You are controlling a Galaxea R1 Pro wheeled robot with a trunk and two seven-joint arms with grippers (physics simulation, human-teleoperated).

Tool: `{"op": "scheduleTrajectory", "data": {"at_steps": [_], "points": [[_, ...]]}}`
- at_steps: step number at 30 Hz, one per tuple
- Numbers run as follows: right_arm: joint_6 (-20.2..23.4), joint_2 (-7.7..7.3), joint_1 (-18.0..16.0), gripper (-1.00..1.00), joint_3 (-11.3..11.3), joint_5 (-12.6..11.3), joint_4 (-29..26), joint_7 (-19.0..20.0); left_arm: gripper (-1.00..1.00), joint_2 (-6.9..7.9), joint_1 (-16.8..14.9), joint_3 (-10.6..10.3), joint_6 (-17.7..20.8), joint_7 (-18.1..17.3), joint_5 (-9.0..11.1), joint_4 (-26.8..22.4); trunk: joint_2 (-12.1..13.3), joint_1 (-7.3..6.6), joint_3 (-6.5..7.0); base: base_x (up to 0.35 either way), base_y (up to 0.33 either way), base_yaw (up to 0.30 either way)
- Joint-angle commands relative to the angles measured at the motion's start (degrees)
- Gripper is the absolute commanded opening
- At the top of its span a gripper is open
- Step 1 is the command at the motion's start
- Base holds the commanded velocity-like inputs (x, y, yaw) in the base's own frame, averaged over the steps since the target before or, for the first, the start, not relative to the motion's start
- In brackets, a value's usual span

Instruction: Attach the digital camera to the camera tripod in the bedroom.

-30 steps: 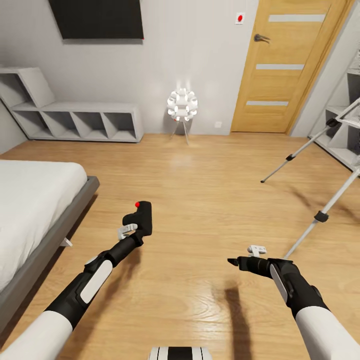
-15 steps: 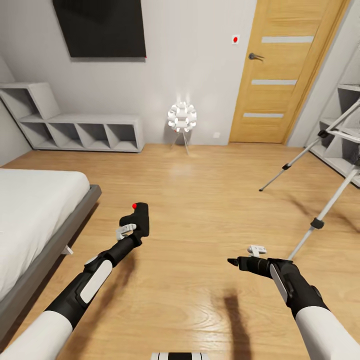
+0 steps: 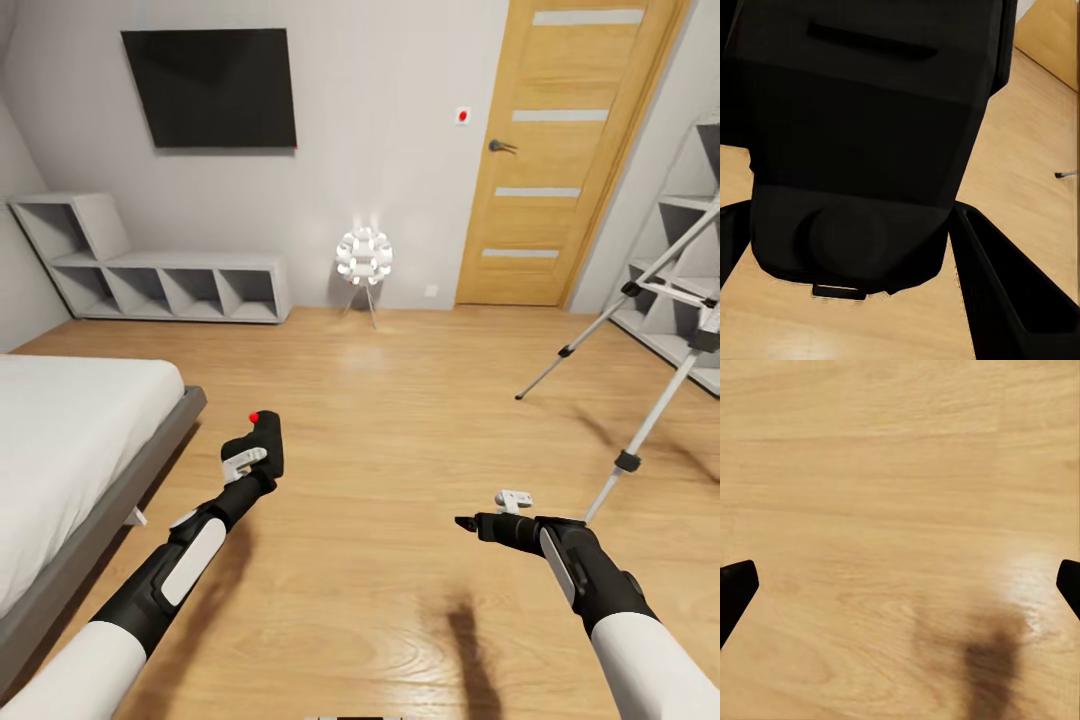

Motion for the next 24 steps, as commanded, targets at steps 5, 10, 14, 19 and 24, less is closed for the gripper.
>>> {"op": "scheduleTrajectory", "data": {"at_steps": [5, 10, 14, 19, 24], "points": [[0.36, 0.04, -0.02, 1.00, -0.15, 0.27, -0.05, -0.13, -1.00, 0.05, -0.03, -0.07, 0.15, -0.03, 0.39, -0.15, 0.05, -0.14, 1.06, 0.000, 0.000, 0.000], [0.36, 0.04, -0.02, 1.00, -0.14, 0.59, -0.05, -0.28, -1.00, 0.04, -0.03, -0.13, 0.16, -0.03, 0.52, -1.70, 0.12, -0.27, 2.17, 0.000, 0.000, 0.000], [0.36, 0.10, -0.02, 1.00, -0.09, 0.65, 0.01, -0.35, -1.00, 0.09, -0.03, -0.14, 0.17, -0.03, 0.51, -2.03, 0.17, -0.37, 3.06, 0.000, 0.000, 0.000], [0.36, 0.12, -0.02, 1.00, -0.12, 0.65, 0.04, -0.32, -1.00, 0.05, -0.03, -0.15, 0.17, -0.03, 0.52, -2.19, 0.24, -0.50, 4.17, 0.000, 0.000, 0.000], [0.36, 0.13, -0.02, 1.00, -0.16, 0.44, 0.05, -0.22, -1.00, 0.04, -0.03, -0.16, 0.23, -0.03, 0.47, -2.06, 0.30, -0.63, 5.27, 0.000, 0.000, 0.000]]}}
